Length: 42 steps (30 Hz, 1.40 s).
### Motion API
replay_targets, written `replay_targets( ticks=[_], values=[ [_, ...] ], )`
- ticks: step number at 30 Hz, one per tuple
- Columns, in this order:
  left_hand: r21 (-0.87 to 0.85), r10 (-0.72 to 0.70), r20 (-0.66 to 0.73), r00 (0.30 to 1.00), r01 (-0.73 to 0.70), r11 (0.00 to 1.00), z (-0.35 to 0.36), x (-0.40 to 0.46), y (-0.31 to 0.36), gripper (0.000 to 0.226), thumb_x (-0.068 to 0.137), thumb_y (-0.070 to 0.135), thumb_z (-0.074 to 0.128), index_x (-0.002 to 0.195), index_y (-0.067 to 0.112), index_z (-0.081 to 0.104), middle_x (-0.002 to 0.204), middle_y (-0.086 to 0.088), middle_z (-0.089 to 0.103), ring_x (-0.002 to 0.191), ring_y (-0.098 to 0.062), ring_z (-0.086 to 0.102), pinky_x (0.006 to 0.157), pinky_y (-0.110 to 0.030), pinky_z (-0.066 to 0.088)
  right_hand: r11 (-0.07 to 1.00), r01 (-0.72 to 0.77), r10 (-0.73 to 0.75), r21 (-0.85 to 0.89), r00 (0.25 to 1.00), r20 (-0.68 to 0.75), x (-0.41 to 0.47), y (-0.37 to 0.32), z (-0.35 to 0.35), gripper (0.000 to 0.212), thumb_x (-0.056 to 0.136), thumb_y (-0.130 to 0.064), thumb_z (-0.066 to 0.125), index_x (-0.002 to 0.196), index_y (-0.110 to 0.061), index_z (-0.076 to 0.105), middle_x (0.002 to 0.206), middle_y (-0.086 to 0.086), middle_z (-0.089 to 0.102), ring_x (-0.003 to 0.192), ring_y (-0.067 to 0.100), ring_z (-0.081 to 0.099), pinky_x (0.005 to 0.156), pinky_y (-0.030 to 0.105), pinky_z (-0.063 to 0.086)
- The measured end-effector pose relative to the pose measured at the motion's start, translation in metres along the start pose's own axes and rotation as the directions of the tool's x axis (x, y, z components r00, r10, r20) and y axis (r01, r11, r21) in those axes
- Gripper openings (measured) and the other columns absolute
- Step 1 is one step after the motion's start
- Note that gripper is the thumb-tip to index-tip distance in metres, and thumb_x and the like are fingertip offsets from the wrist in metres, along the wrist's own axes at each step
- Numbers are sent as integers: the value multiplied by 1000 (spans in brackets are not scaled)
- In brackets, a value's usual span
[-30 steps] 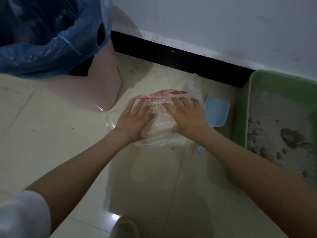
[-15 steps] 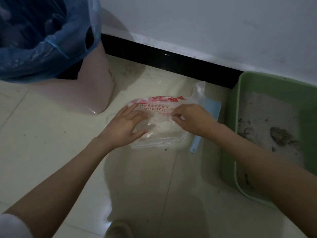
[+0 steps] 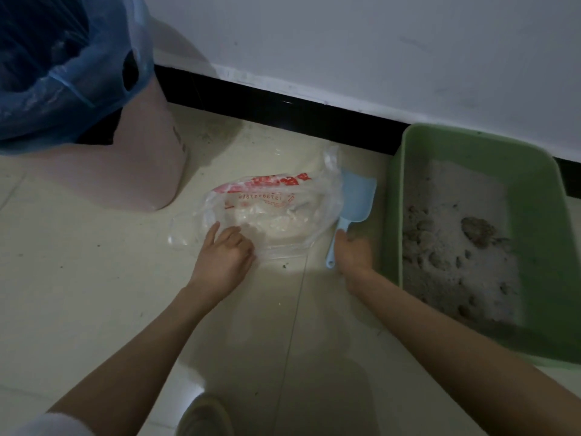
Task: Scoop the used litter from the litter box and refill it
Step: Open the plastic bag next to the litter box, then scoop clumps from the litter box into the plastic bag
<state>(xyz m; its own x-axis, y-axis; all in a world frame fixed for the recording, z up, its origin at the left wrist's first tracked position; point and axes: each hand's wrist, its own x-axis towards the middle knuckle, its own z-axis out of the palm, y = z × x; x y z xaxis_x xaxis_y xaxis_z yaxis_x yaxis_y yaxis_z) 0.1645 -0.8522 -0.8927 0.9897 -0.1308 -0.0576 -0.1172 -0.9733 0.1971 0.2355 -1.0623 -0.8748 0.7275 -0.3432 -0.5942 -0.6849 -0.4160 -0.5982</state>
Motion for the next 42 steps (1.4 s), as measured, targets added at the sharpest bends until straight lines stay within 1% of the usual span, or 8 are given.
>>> replay_targets(
  ticks=[3, 11, 19, 23, 27, 31, 36, 42],
  values=[
    [-3, -75, -35, 997, 75, 997, -5, 2, 0, 8, 81, 16, 67, 75, 10, 64, 69, -7, 66, 73, -29, 64, 100, -47, 37, 978, -177, 161, 110, 976, 144, 13, -4, 0, 53, 92, -45, 47, 119, 0, 51, 107, 10, 58, 85, 27, 58, 72, 36, 48],
    [-37, -142, -128, 982, 139, 990, -20, 13, 23, 11, 74, 13, 74, 69, 9, 65, 58, -8, 63, 55, -30, 60, 71, -36, 50, 896, -255, 160, 364, 949, 273, 16, -33, -6, 9, 96, -4, 40, 93, -4, 49, 69, 6, 49, 58, 13, 46, 52, 23, 41],
    [-70, 7, -118, 993, -15, 997, -31, 58, 73, 19, 82, 25, 55, 68, 14, 61, 60, -4, 62, 58, -27, 60, 62, -31, 47, 936, 162, -196, 312, 977, 80, -3, -81, -120, 25, 95, -22, 46, 72, -12, 45, 61, 3, 40, 48, 14, 34, 40, 16, 28],
    [-68, 54, -24, 998, -56, 996, -30, 83, 114, 22, 88, 29, 51, 95, 12, 61, 88, -9, 64, 83, -32, 62, 75, -39, 45, 943, 331, -330, 14, 942, -65, -2, -42, -192, 44, 95, -45, 41, 79, -8, 57, 60, 4, 43, 50, 14, 38, 48, 24, 31],
    [-40, -54, 69, 996, 56, 998, -23, 87, 140, 53, 92, 38, 48, 135, 10, 35, 136, -13, 40, 122, -33, 41, 101, -46, 31, 889, 258, -350, -378, 915, -198, 6, 21, -246, 56, 91, -56, 40, 56, -14, 50, 56, 4, 51, 54, 21, 49, 51, 26, 34],
    [-134, 77, -38, 996, -81, 988, -22, 75, 161, 59, 92, 43, 38, 136, 4, 36, 143, -21, 34, 133, -37, 31, 106, -53, 28, 753, 63, -229, -656, 958, -171, 21, 56, -274, 50, 90, -53, 39, 66, -14, 58, 64, 7, 55, 69, 29, 57, 57, 28, 39],
    [-94, 217, 196, 956, -202, 975, -13, 70, 200, 85, 80, 64, -4, 148, 13, -7, 156, -5, -12, 139, -15, -23, 115, -38, -8, 650, 71, -241, -757, 963, -117, 35, 47, -287, 43, 91, -44, 40, 70, -12, 60, 66, 6, 55, 70, 28, 58, 64, 29, 44],
    [12, 196, 240, 951, -205, 979, -1, 71, 210, 88, 74, 63, -8, 143, 11, -21, 153, -6, -25, 134, -15, -31, 113, -37, -13, 512, 69, -228, -856, 972, -58, 48, 33, -293, 28, 90, -28, 45, 69, -10, 49, 62, 3, 44, 69, 25, 52, 66, 29, 39]
  ],
)
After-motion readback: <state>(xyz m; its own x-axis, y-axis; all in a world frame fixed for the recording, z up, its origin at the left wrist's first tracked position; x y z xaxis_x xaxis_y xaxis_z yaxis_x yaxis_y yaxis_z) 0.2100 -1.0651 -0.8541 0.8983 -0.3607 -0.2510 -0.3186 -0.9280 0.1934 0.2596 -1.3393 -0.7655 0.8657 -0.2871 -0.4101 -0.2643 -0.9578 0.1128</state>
